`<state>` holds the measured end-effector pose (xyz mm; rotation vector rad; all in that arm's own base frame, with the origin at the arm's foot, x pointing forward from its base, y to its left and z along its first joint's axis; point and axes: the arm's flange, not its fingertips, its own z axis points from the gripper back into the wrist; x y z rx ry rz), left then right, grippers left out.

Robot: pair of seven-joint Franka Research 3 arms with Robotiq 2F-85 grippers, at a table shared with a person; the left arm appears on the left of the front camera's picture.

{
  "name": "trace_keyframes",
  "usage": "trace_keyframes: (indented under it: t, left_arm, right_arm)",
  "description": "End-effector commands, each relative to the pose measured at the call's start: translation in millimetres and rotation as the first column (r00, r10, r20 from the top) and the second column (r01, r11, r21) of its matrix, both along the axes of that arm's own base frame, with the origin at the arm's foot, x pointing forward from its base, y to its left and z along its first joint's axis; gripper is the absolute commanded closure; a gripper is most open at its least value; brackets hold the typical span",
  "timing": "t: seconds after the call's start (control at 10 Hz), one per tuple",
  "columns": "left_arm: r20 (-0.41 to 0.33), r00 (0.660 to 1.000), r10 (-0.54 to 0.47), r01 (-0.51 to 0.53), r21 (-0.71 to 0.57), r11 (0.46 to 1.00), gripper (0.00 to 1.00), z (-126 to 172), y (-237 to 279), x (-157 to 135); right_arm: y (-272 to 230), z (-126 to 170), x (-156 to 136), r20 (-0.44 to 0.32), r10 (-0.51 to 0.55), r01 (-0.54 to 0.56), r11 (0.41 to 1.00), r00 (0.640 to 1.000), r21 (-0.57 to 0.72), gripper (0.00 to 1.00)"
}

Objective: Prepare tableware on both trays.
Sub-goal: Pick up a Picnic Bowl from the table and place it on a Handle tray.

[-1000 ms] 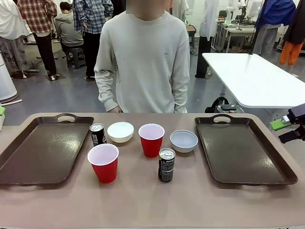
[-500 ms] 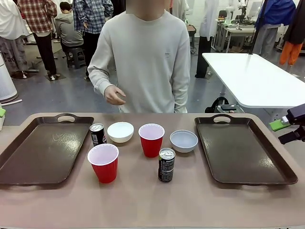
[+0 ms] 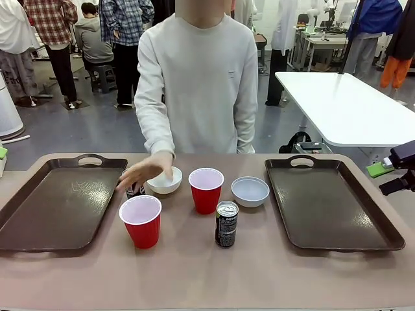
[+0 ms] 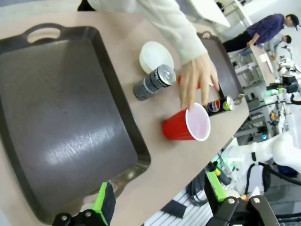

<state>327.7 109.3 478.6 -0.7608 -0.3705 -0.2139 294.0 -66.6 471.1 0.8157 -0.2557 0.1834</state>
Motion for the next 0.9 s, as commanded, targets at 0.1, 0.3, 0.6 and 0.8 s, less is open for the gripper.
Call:
trace_keyframes:
  t: [0.1,0.3,0.6,0.8]
  left_arm:
    - [0.007,1.0,-0.004,0.004,-0.019,1.0,0.0,0.4,0.8,0.6]
    - [0.007,1.0,-0.004,0.004,-0.019,1.0,0.0,0.4,0.8,0.6]
    - [0.007,1.0,-0.004,0.004,-0.019,1.0,0.0,0.4,0.8,0.6]
    - [0.007,1.0,-0.004,0.004,-0.019,1.0,0.0,0.4,0.8,0.6]
  right_arm:
    - [20.5,35.9,16.3,-0.035,-0.004,0.0,0.995,0.999,-0.097,0.0]
    - [57.7,69.4,47.3,-0.112,-0.03,-0.007,0.949,0.993,-0.315,0.0]
    - [141.6,120.6,104.4,-0.189,-0.101,-0.035,0.795,0.977,-0.606,0.0]
    - [175.8,110.3,147.6,-0.292,-0.164,-0.08,0.736,0.942,-0.672,0.0]
